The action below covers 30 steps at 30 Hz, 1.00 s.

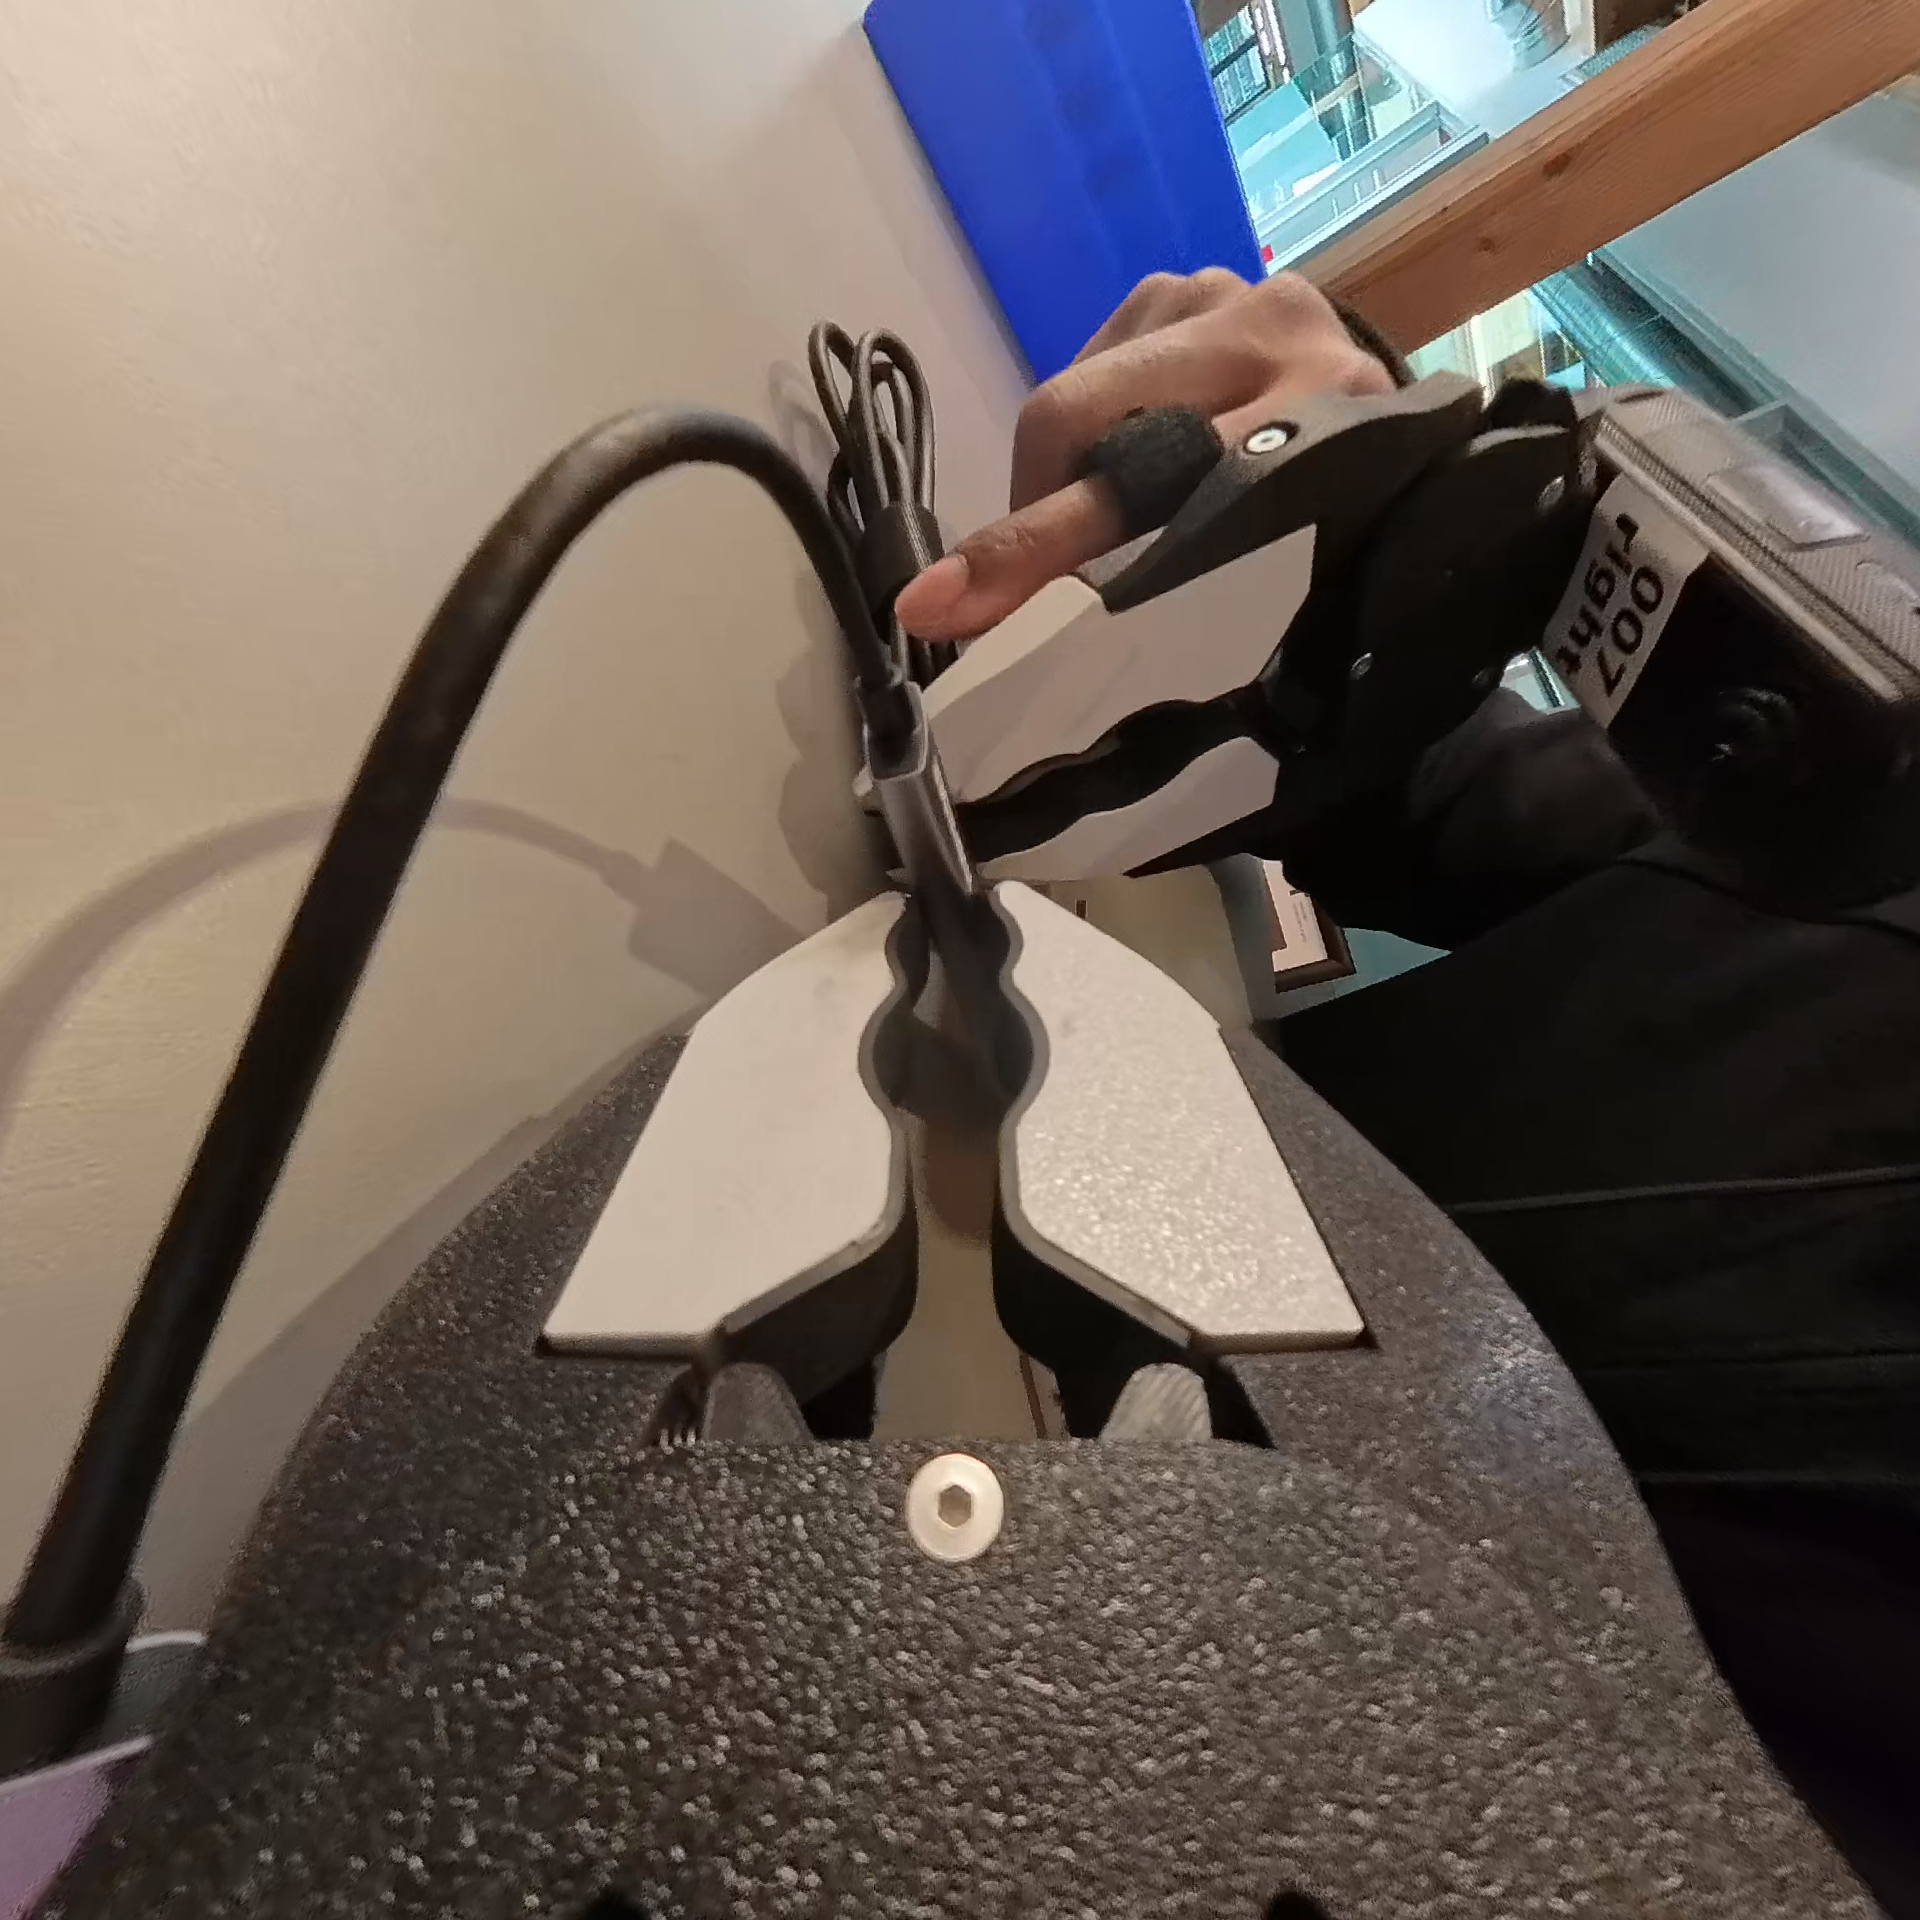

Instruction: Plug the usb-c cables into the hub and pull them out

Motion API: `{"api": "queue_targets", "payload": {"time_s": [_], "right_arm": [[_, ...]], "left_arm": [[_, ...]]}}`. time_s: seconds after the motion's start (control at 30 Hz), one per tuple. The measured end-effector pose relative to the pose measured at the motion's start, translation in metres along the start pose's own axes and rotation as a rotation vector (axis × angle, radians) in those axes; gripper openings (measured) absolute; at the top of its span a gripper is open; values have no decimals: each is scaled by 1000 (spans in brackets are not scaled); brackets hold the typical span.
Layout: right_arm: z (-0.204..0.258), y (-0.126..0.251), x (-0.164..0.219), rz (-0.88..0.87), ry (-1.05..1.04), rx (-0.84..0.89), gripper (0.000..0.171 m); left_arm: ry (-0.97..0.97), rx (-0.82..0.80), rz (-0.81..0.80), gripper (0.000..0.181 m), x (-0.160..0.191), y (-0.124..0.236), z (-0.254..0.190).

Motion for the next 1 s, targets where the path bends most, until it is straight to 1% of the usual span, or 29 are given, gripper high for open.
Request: {"api": "queue_targets", "payload": {"time_s": [0.1, 0.23, 0.33, 0.47, 0.67, 0.77, 0.93, 1.0], "right_arm": [[-3, -1, 0, -7, -31, 96, 14], [-6, -4, -2, 25, -69, 249, 13], [-10, -7, -4, 56, -95, 317, 13], [-11, -8, -4, 56, -66, 332, 13], [-9, -8, -6, 38, -9, 305, 12], [-10, -9, -6, 37, -46, 297, 12], [-13, -11, -8, 56, -192, 318, 12], [-13, -12, -7, 60, -207, 323, 13]], "left_arm": [[9, 3, -30, 10, -3, 3, 1], [25, -15, -76, 10, -8, 7, 4], [32, -27, -114, 10, -12, 10, 6], [32, -34, -126, 10, -13, 11, 7], [20, -37, -102, 10, -12, 8, 6], [19, -47, -111, 10, -13, 7, 6], [16, -68, -149, 11, -17, 9, 8], [13, -74, -154, 10, -17, 9, 8]]}}
Point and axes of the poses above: each gripper's, where its closed fingertips meet, y back along the fingers, x out of its underside, z = x × y across the jaws, the point moved 4 cm from there along y, back along the fingers, and after that the axes turned 5 degrees about y, right-handed, at the moved point
